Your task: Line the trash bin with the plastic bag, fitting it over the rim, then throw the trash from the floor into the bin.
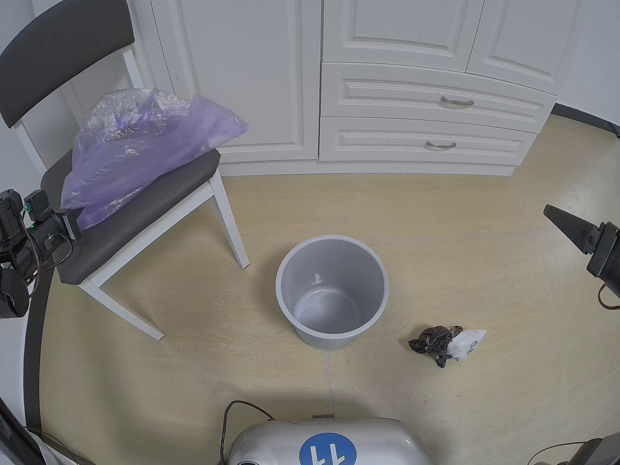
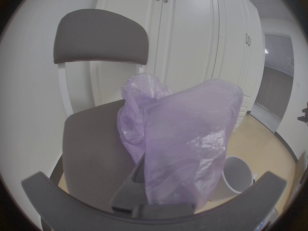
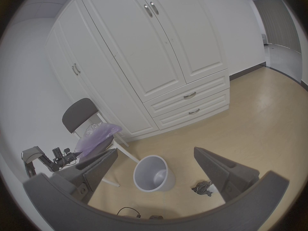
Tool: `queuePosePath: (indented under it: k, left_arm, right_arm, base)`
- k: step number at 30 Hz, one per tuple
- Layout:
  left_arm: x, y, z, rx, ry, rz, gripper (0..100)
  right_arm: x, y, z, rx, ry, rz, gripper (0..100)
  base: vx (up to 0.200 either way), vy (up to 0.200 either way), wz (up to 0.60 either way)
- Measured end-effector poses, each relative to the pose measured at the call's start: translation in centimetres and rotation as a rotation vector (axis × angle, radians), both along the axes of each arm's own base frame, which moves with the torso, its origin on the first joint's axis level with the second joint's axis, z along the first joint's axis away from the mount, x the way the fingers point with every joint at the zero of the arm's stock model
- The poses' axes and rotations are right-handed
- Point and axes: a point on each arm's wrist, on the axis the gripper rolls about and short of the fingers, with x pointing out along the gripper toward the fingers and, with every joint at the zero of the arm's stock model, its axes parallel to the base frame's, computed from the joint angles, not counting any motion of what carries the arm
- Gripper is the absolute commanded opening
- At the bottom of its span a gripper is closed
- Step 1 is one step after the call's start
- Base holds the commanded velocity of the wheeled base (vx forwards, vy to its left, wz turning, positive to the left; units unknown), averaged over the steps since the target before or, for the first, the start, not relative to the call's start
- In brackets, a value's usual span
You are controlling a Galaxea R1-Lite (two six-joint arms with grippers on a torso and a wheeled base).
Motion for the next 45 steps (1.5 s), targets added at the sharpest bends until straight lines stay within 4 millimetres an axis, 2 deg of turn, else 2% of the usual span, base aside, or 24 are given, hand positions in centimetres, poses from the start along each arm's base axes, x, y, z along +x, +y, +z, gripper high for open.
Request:
queuePosePath:
  k: [9,13,19,26,32,37,45]
  left_arm:
    - [-1.4,-5.9,1.6,0.068,0.11,0.128,0]
    - [-1.8,-9.7,2.9,0.107,0.146,0.144,0]
    - [-3.5,-15.8,5.3,0.145,0.127,0.048,0]
    - [-6.5,-21.2,6.7,0.166,0.147,-0.13,0]
    - [-8.6,-24.2,8.7,0.101,0.227,-0.248,0]
    - [-9.7,-26.2,10.7,-0.039,0.288,-0.309,0]
    - [-10.7,-29.0,11.1,-0.211,0.364,-0.378,0]
  right_arm:
    - [0.2,0.6,-0.4,-0.016,0.023,-0.008,100]
    - [0.2,0.8,-0.5,-0.03,0.025,-0.016,100]
    - [0.1,1.0,-0.6,-0.058,0.02,-0.028,100]
    - [-0.1,1.1,-0.8,-0.094,0.017,-0.033,100]
    - [-0.2,1.2,-1.1,-0.117,0.02,-0.02,100]
    - [-0.3,1.4,-1.4,-0.125,0.026,-0.006,100]
    - [-0.3,1.6,-1.8,-0.137,0.04,0.006,100]
  base:
    - [0.0,0.0,0.0]
    - [0.0,0.0,0.0]
    - [0.0,0.0,0.0]
    - [0.0,0.0,0.0]
    - [0.0,0.0,0.0]
    - [0.0,0.0,0.0]
    - [0.0,0.0,0.0]
